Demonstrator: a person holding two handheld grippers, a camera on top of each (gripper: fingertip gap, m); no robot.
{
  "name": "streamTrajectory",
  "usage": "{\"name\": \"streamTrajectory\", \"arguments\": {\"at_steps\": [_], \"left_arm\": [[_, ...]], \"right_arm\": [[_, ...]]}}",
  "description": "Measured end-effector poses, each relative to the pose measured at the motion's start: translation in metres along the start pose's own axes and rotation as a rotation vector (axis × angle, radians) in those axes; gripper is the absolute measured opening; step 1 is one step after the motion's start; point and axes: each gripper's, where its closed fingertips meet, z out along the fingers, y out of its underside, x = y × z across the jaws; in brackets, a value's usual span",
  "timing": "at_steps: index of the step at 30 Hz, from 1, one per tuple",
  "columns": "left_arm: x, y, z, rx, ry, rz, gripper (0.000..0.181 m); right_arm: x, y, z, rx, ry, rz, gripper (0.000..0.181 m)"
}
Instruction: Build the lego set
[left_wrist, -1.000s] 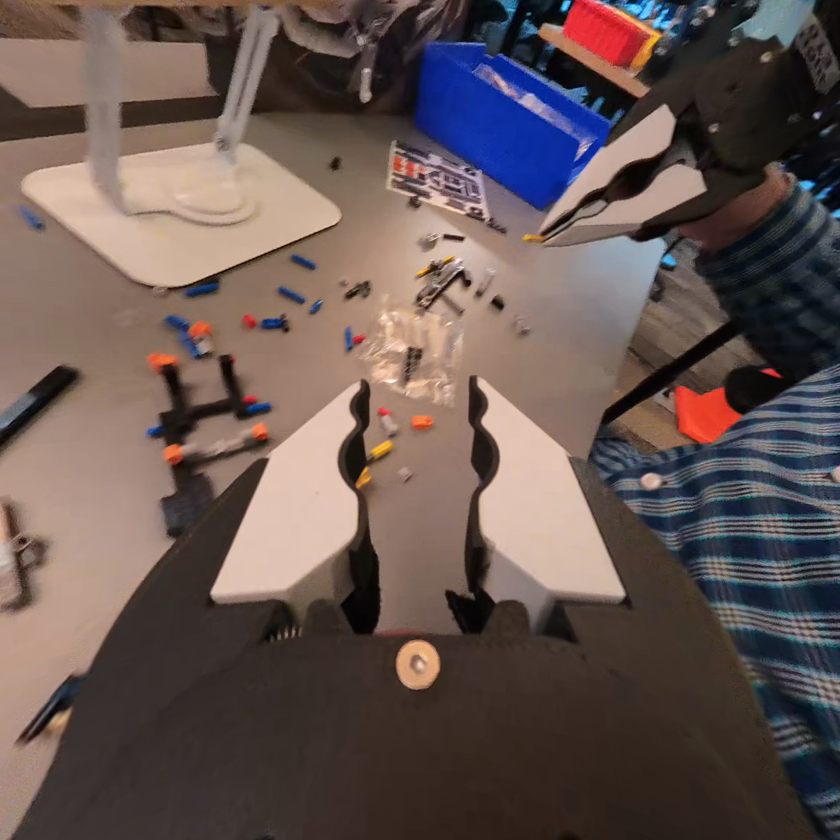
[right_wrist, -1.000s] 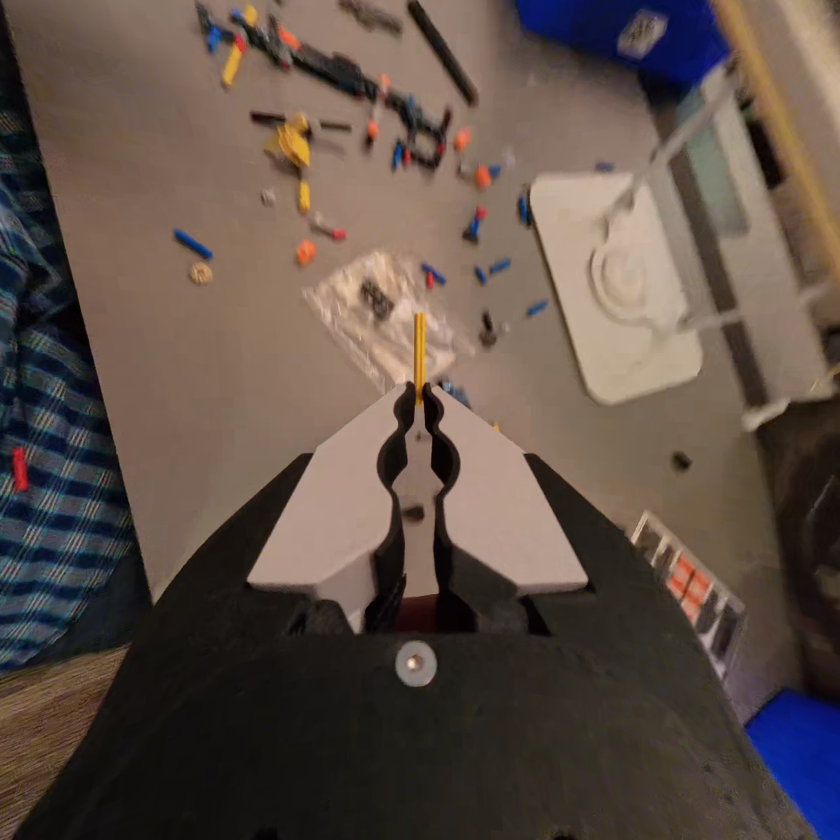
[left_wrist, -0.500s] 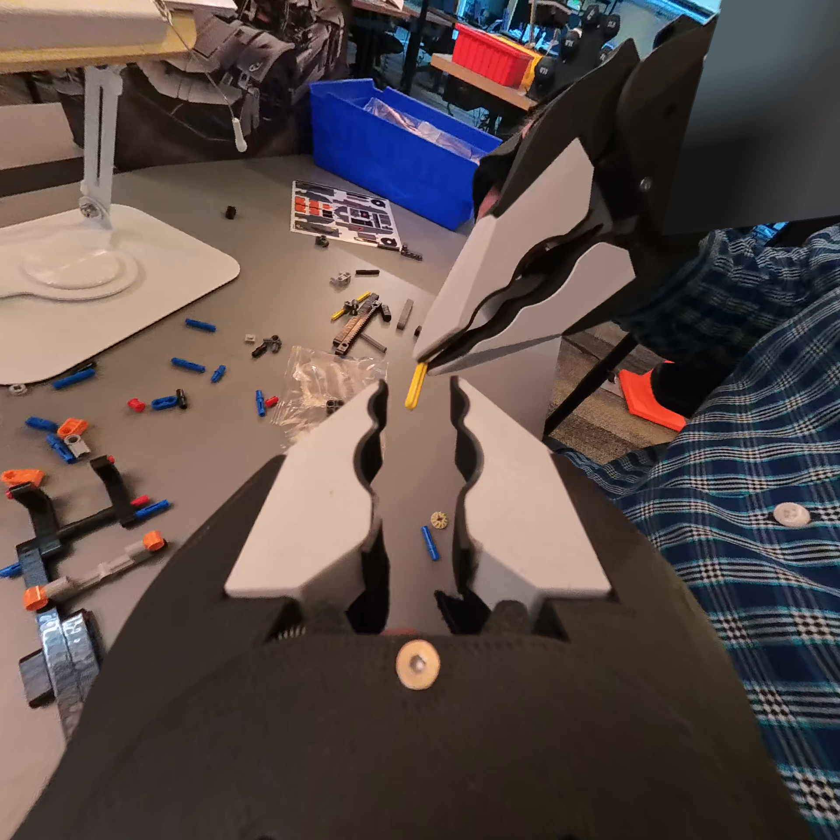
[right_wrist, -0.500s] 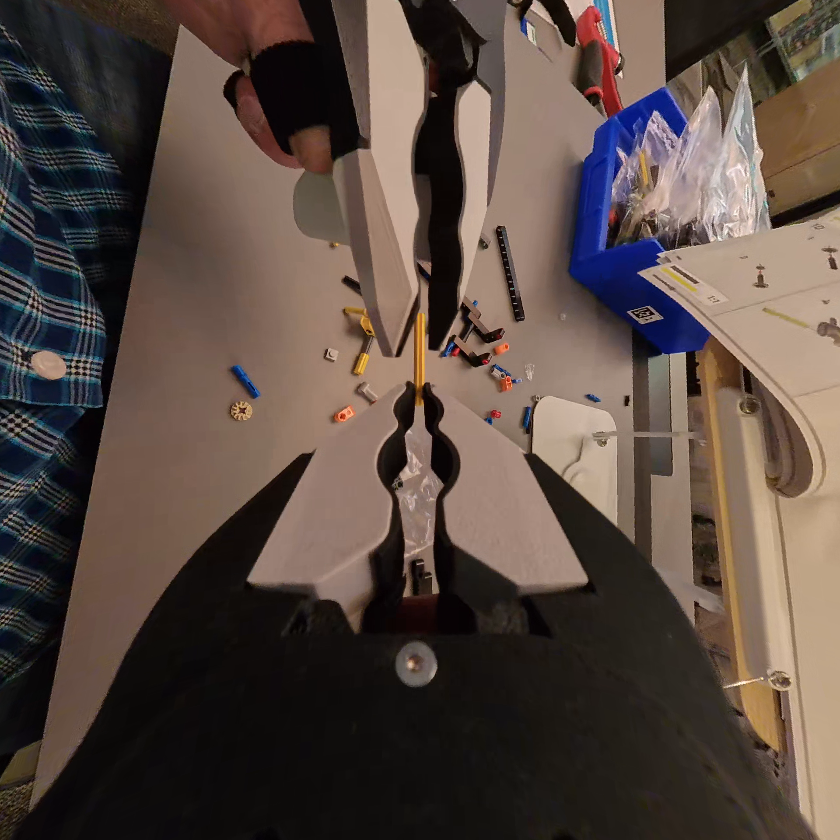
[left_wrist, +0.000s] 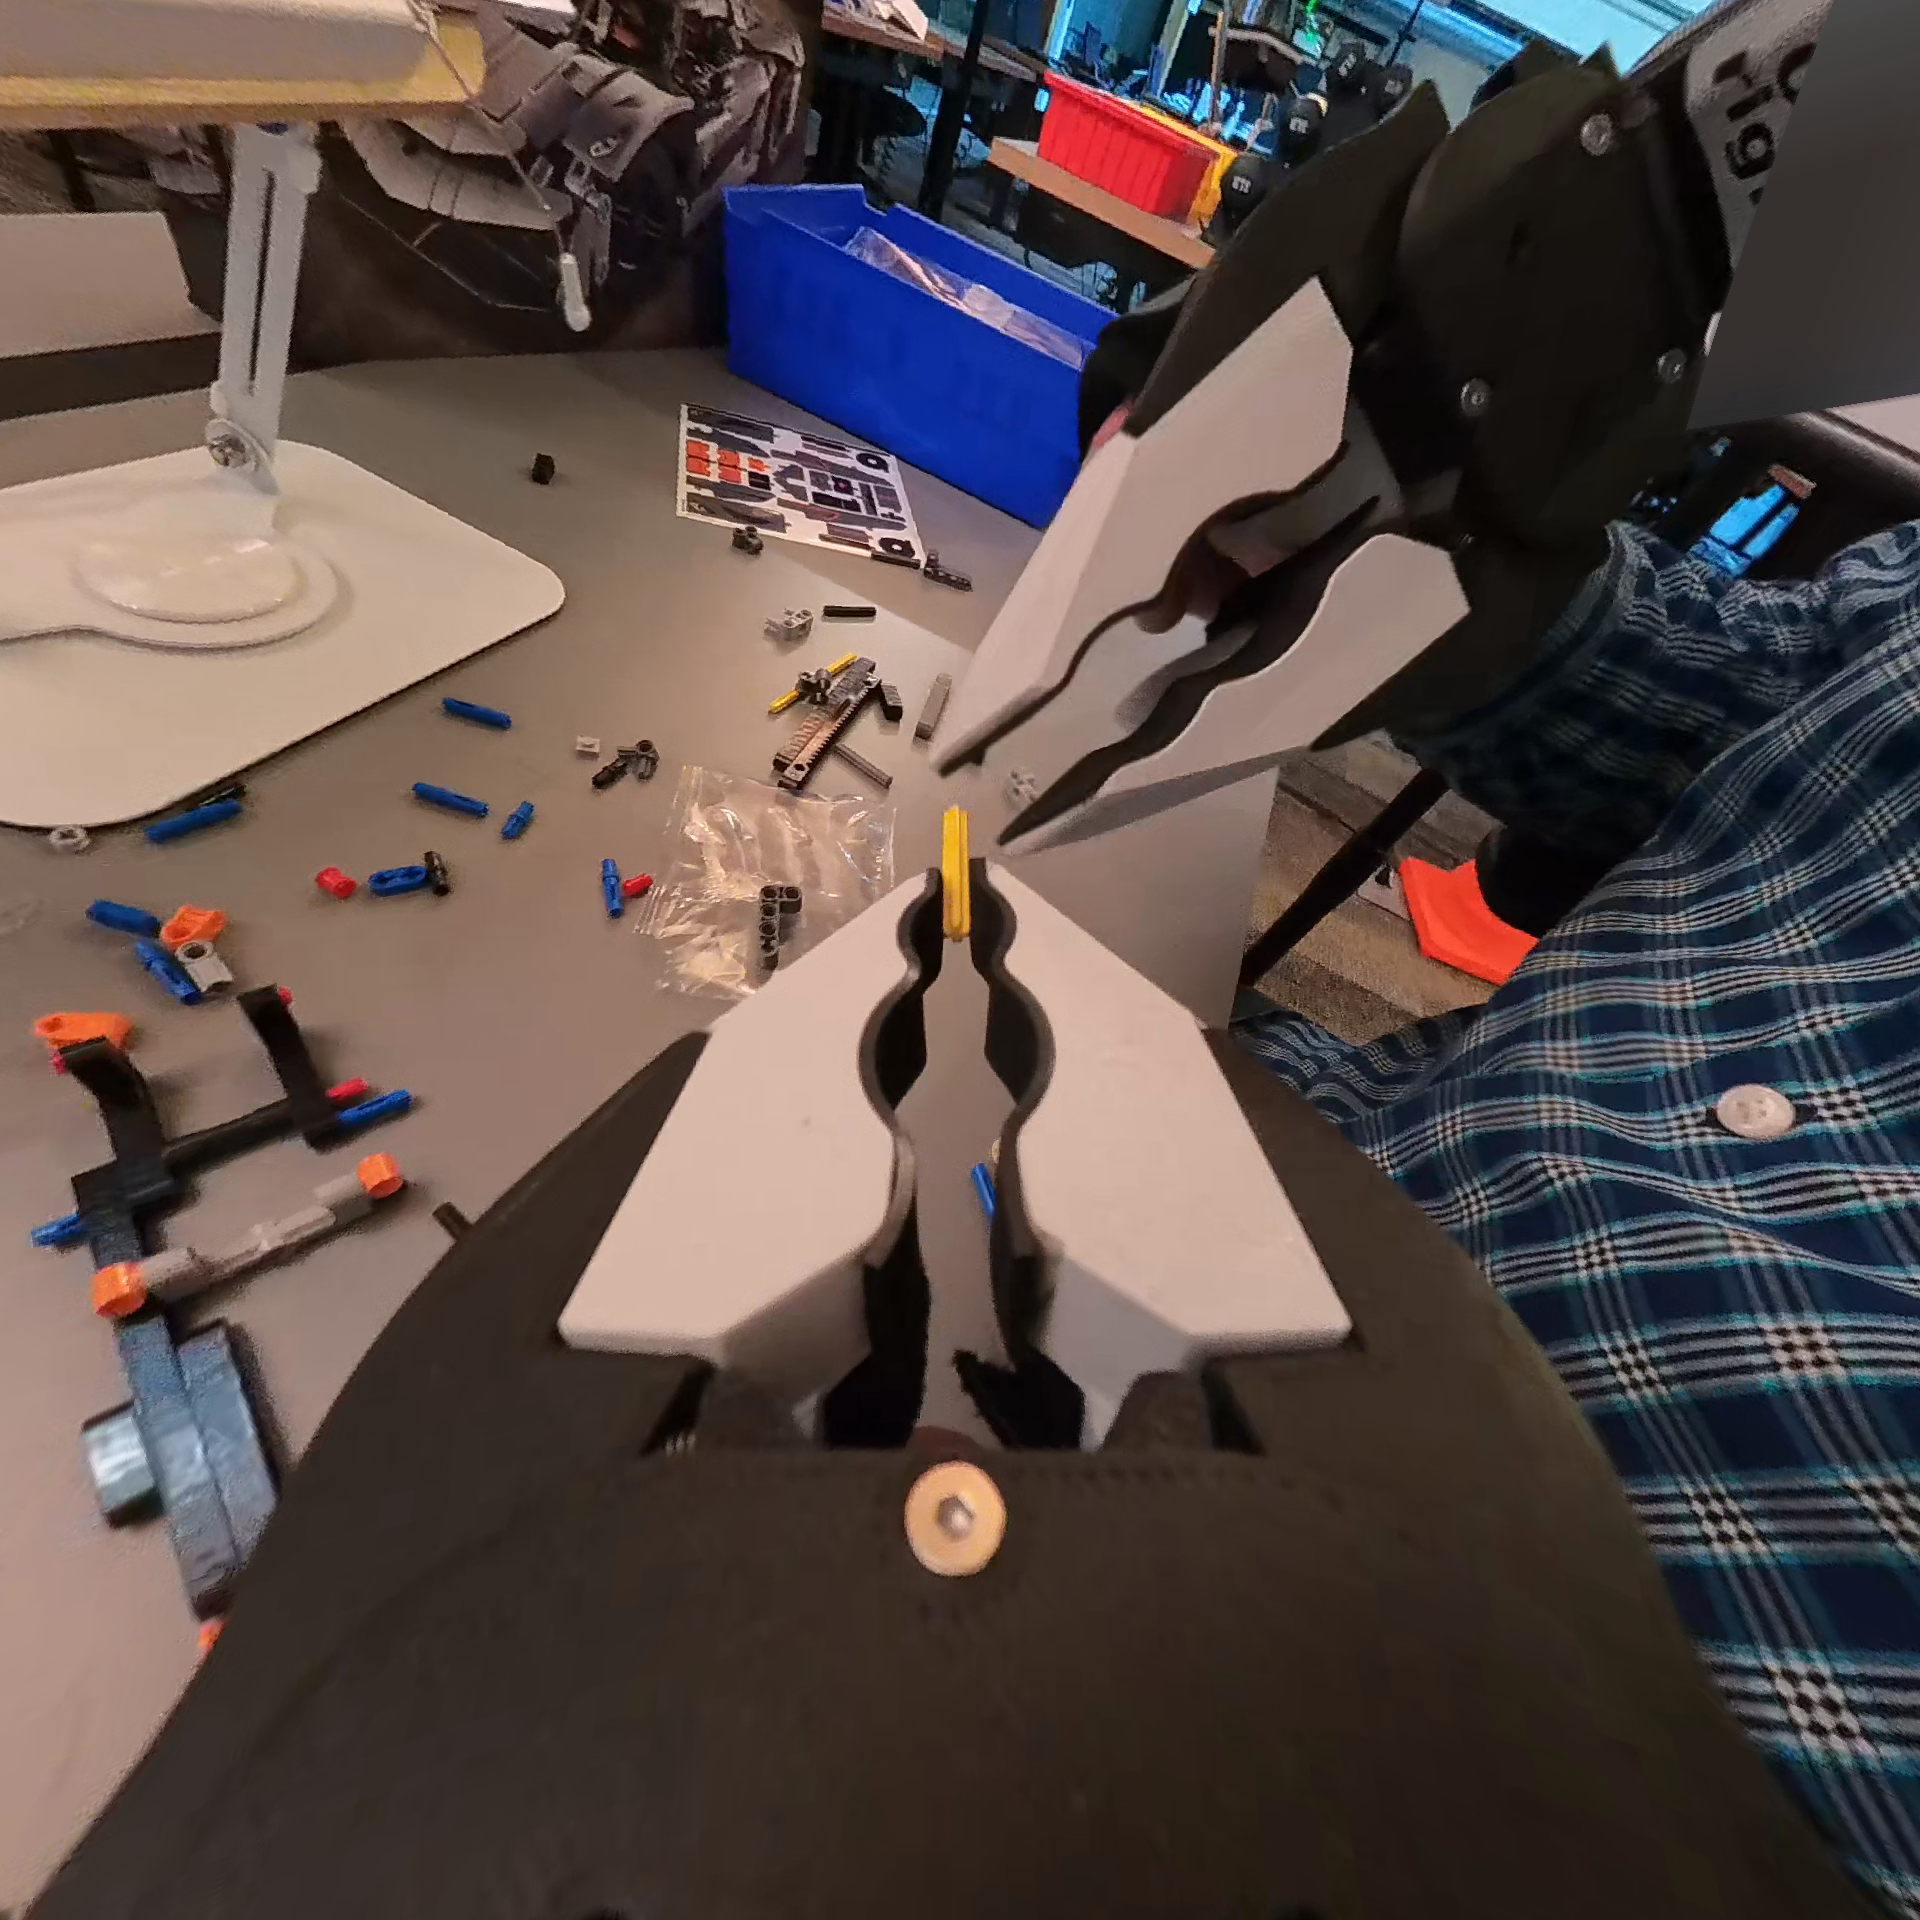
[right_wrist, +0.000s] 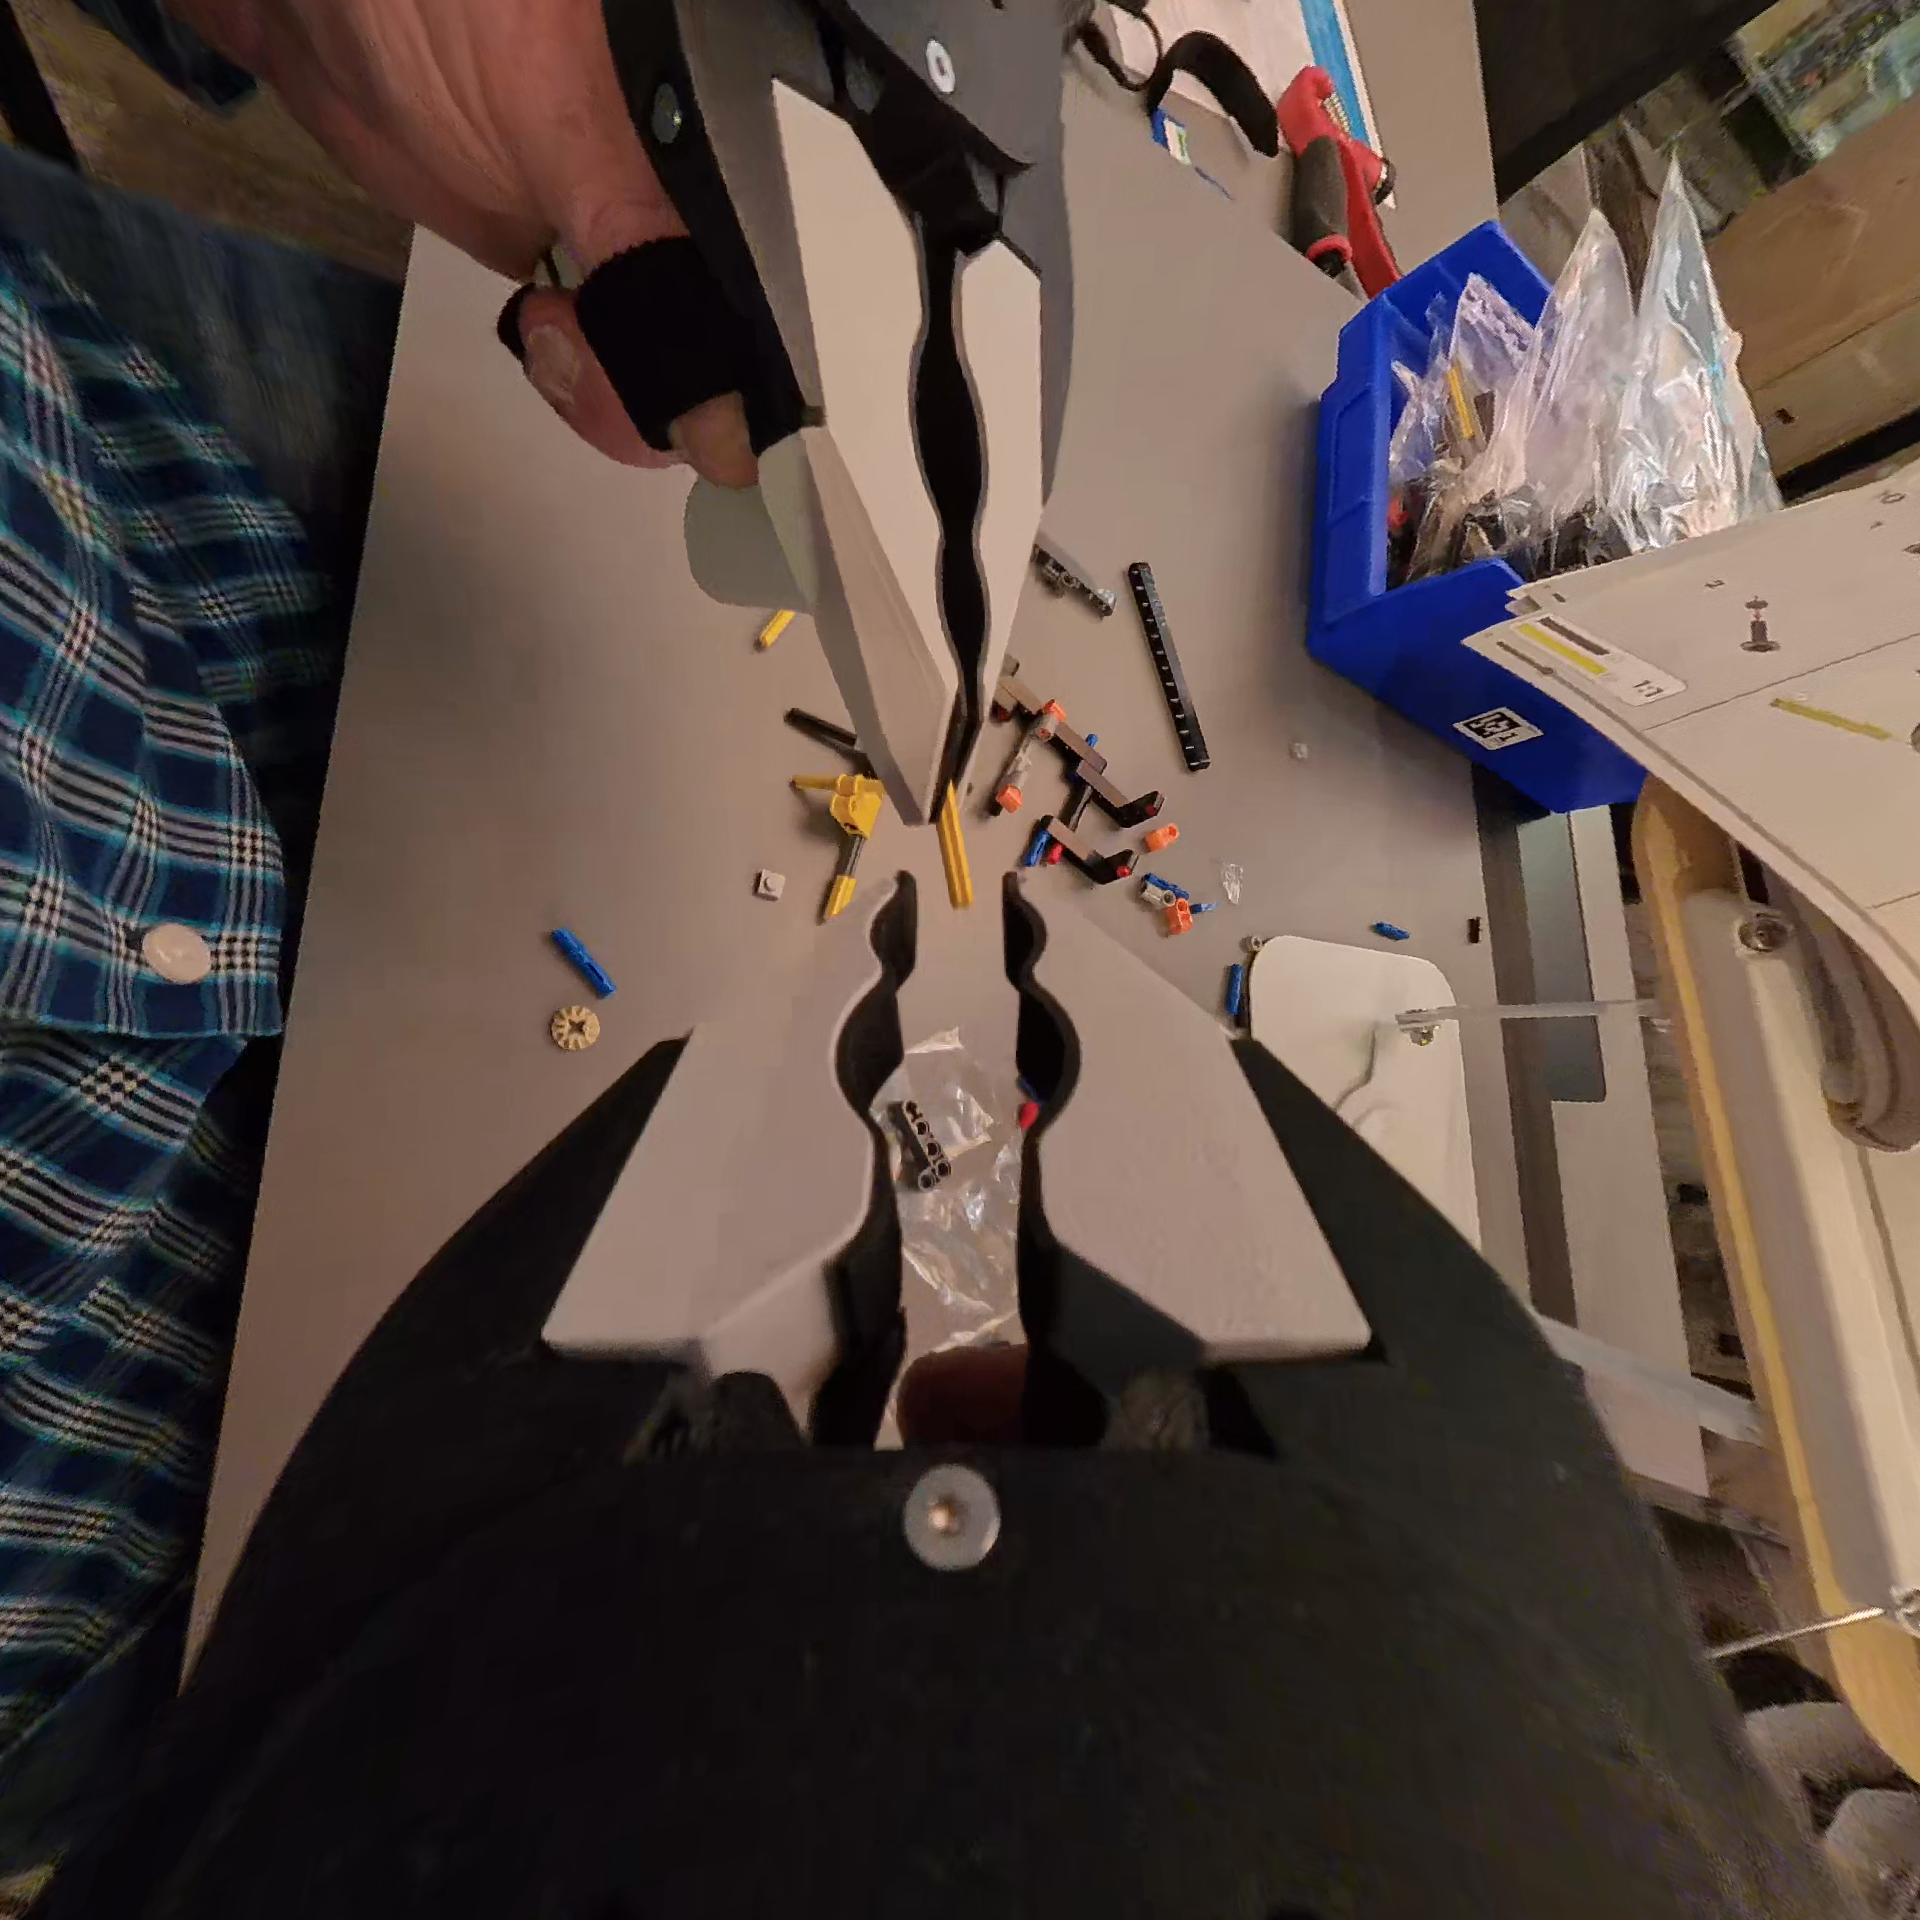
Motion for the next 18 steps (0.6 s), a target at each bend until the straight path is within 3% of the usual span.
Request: {"name": "streamTrajectory", "arguments": {"at_steps": [13,18], "left_arm": [[-0.017,0.002,-0.035,0.07,-0.076,-0.103,0.002],[-0.024,0.004,-0.041,0.077,-0.095,-0.11,0.002]], "right_arm": [[-0.008,0.021,0.001,0.059,0.036,0.318,0.014],[-0.015,0.035,0.014,0.025,0.045,0.321,0.013]]}}
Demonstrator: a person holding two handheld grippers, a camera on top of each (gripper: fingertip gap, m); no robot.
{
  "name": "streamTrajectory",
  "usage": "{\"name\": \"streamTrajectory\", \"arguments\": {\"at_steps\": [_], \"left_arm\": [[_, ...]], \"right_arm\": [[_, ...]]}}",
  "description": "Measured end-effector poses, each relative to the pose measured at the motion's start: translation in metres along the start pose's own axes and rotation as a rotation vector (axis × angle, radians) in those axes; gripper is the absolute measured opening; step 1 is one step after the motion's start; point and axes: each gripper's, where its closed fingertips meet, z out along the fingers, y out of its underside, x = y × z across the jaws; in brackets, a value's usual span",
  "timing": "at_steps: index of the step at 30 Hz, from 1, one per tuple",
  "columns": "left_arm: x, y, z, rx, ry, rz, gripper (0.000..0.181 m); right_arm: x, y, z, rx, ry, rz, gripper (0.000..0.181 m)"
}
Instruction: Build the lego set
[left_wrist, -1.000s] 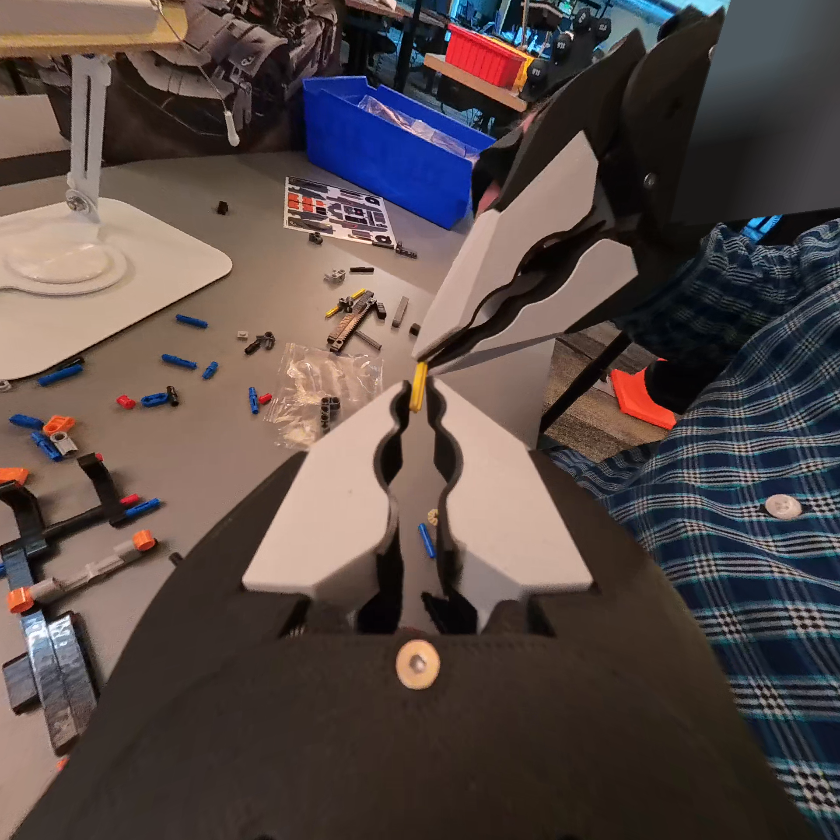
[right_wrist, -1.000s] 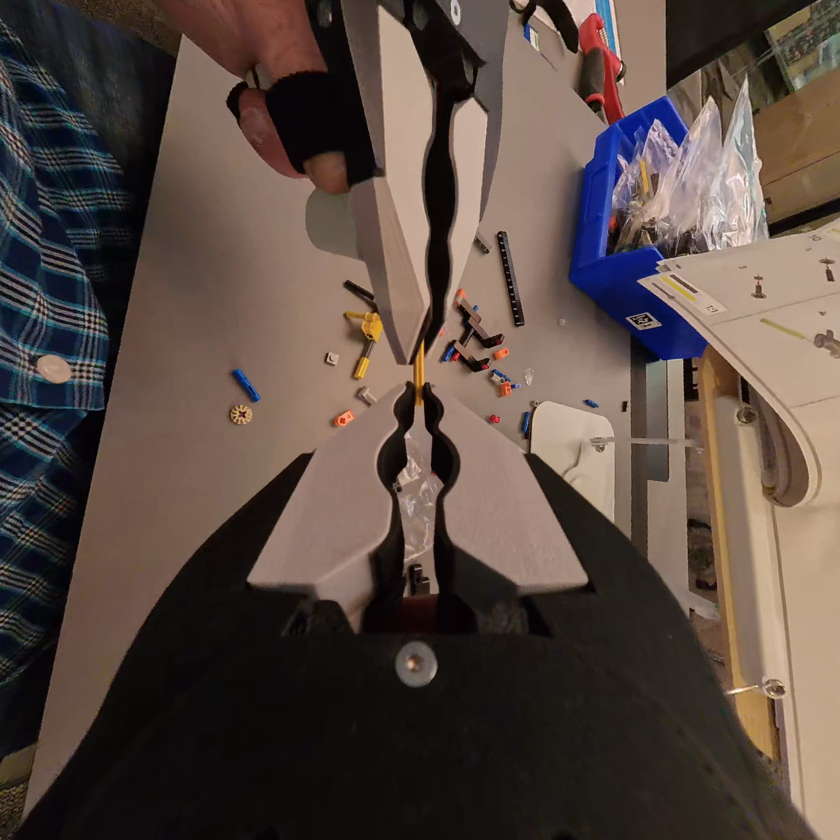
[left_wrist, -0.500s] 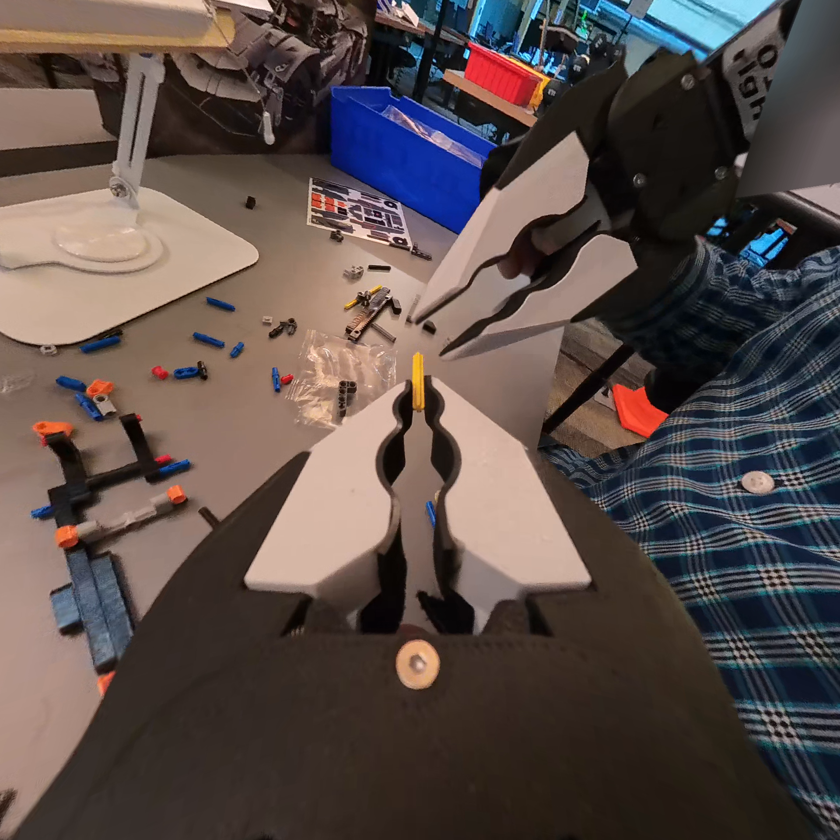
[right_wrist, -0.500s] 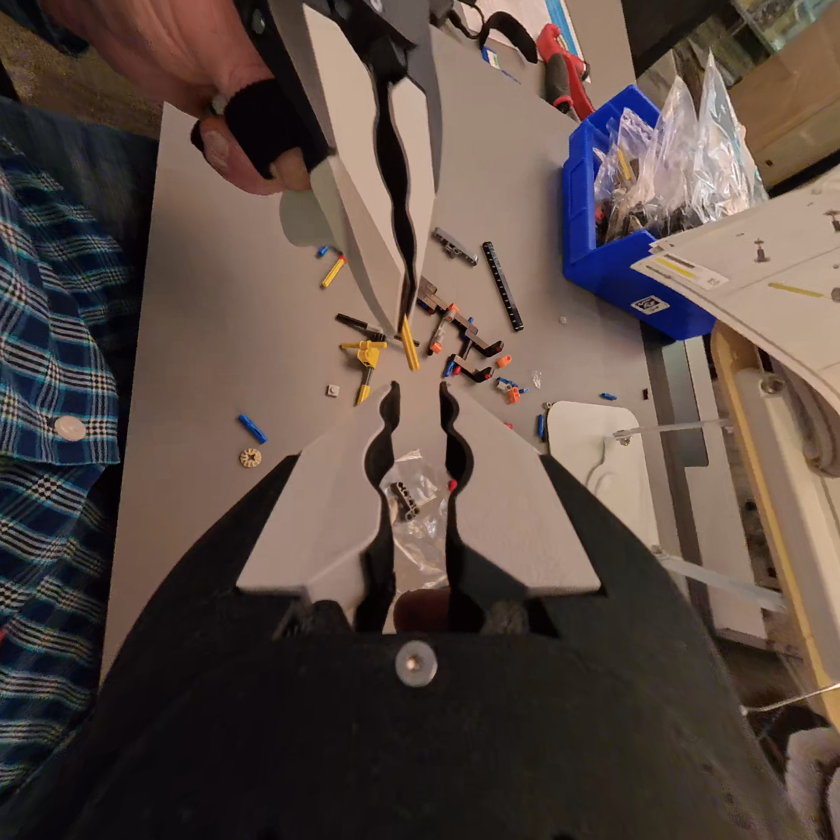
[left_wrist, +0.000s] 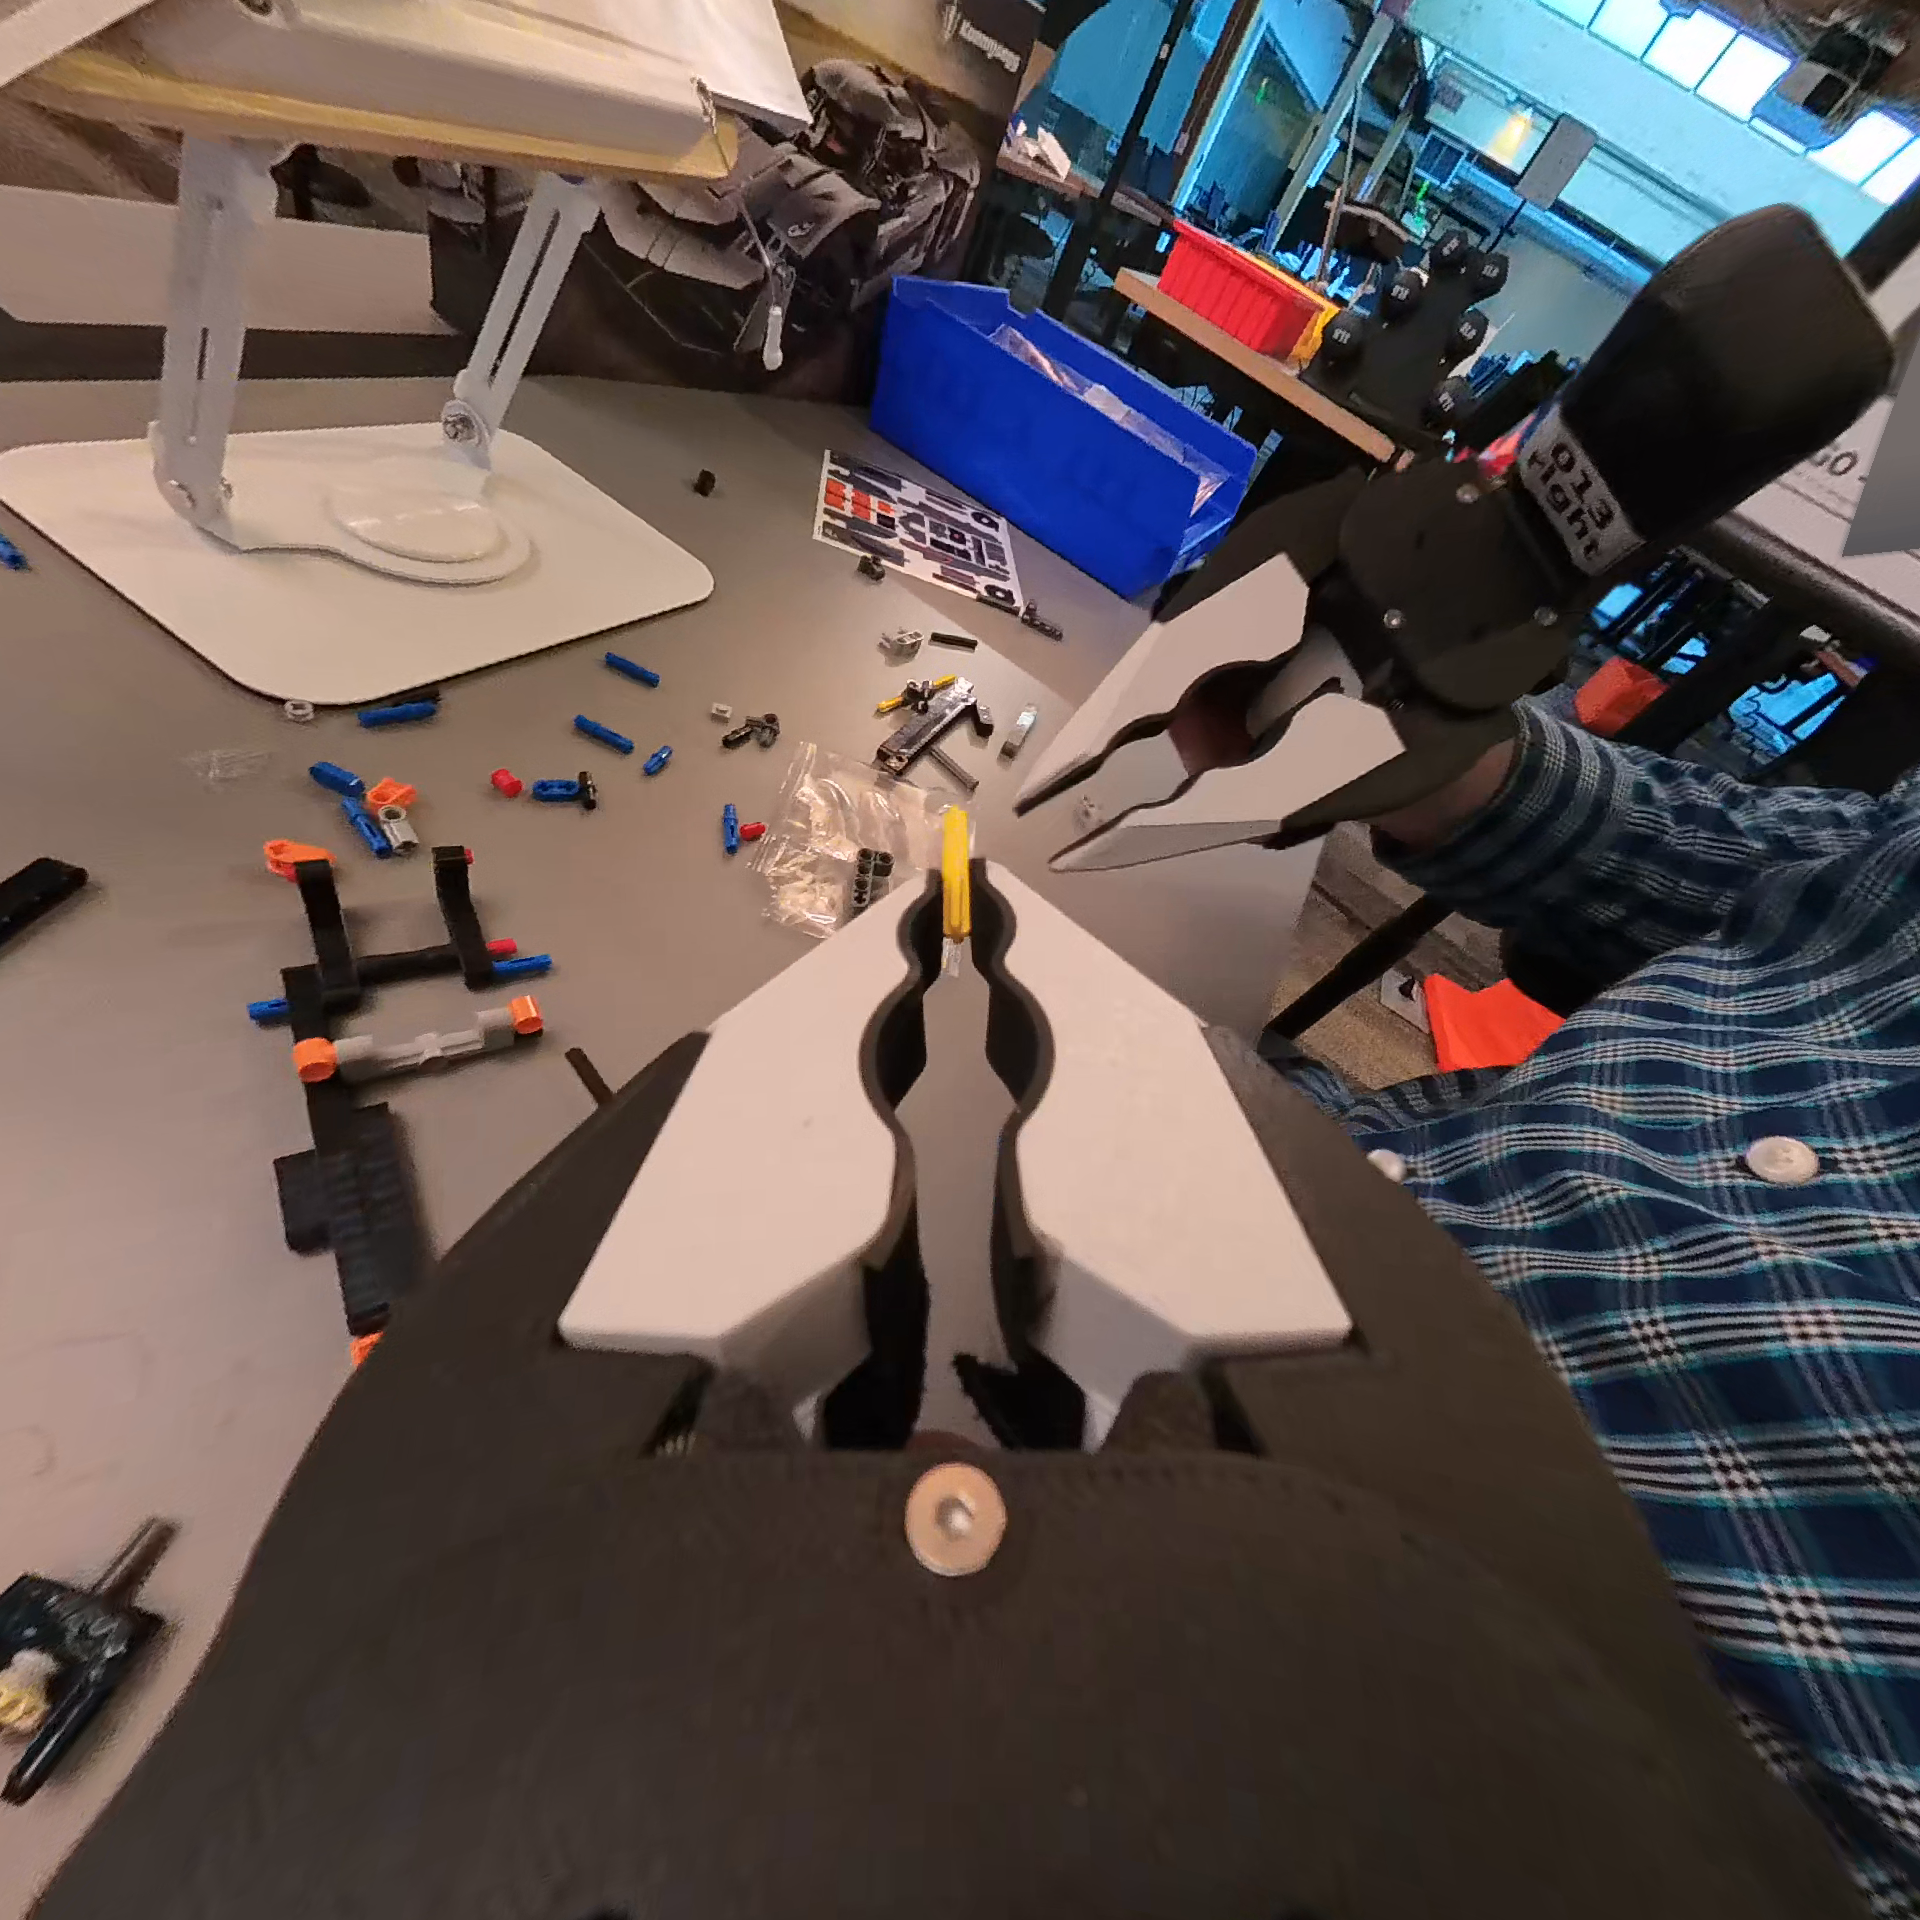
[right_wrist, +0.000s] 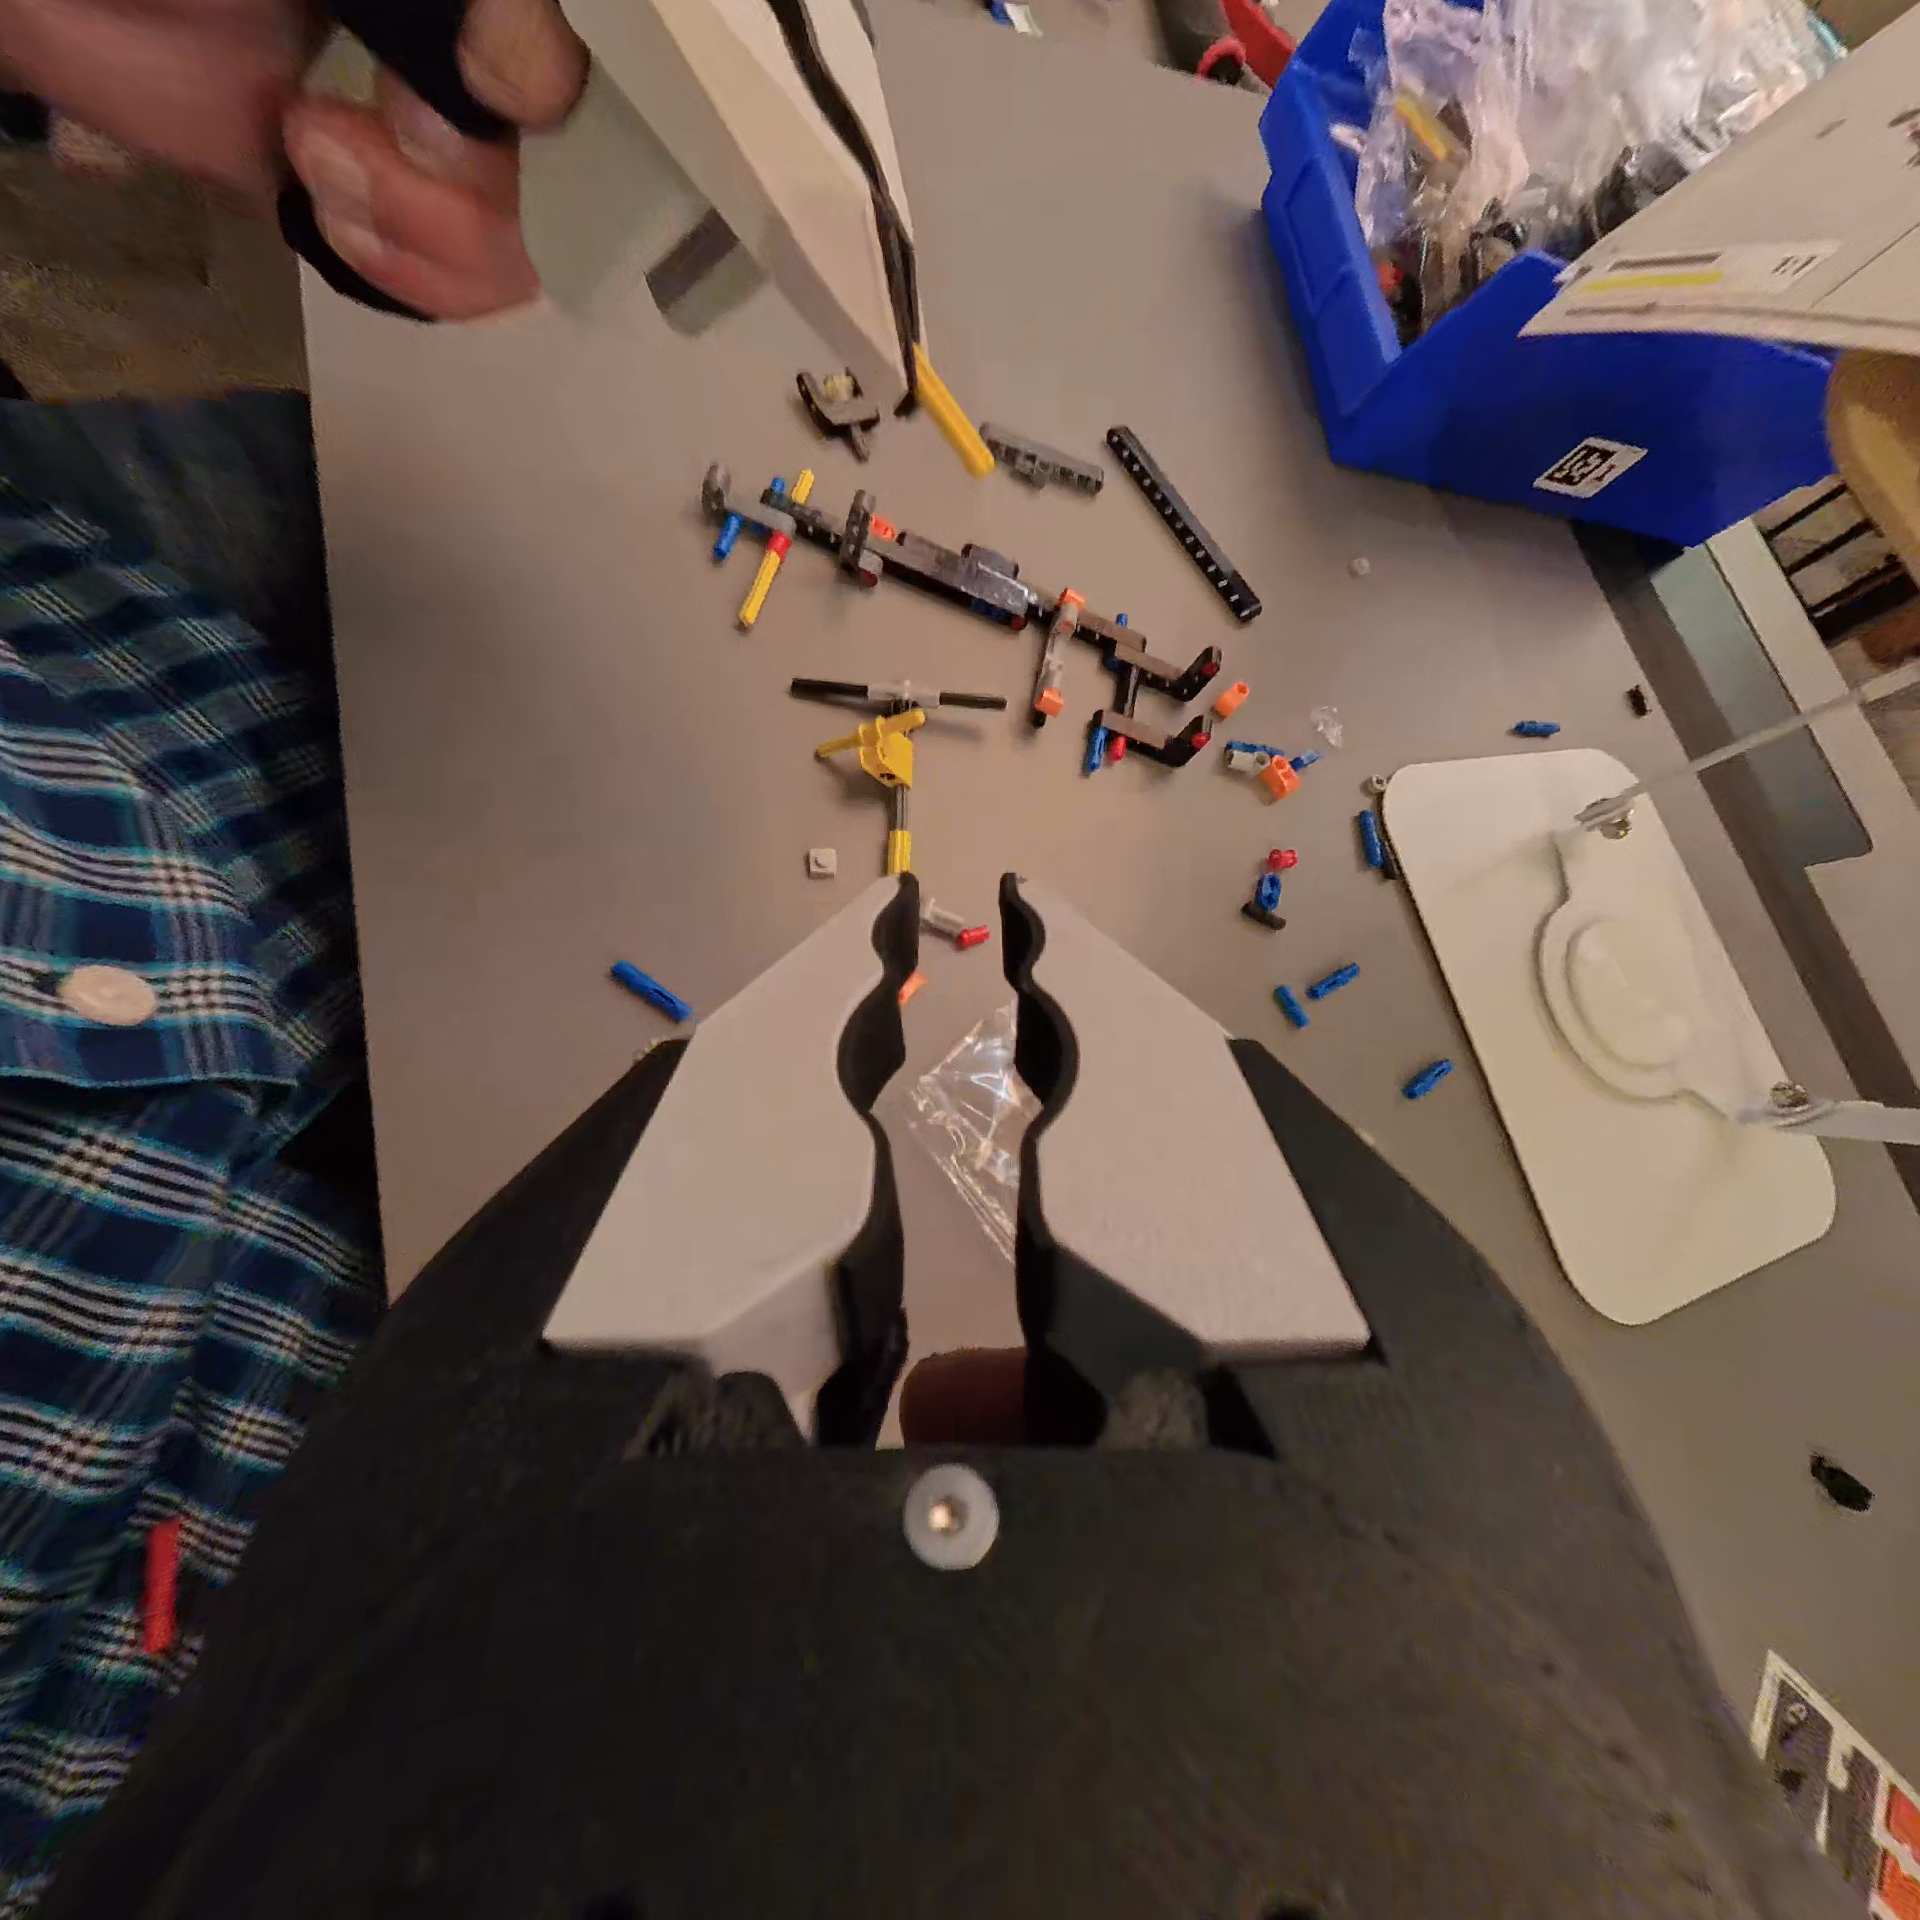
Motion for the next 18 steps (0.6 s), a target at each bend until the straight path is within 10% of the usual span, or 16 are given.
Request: {"name": "streamTrajectory", "arguments": {"at_steps": [18], "left_arm": [[-0.023,0.002,-0.01,0.039,-0.019,-0.059,0.002]], "right_arm": [[0.011,0.02,0.006,-0.019,0.03,0.035,0.014]]}}
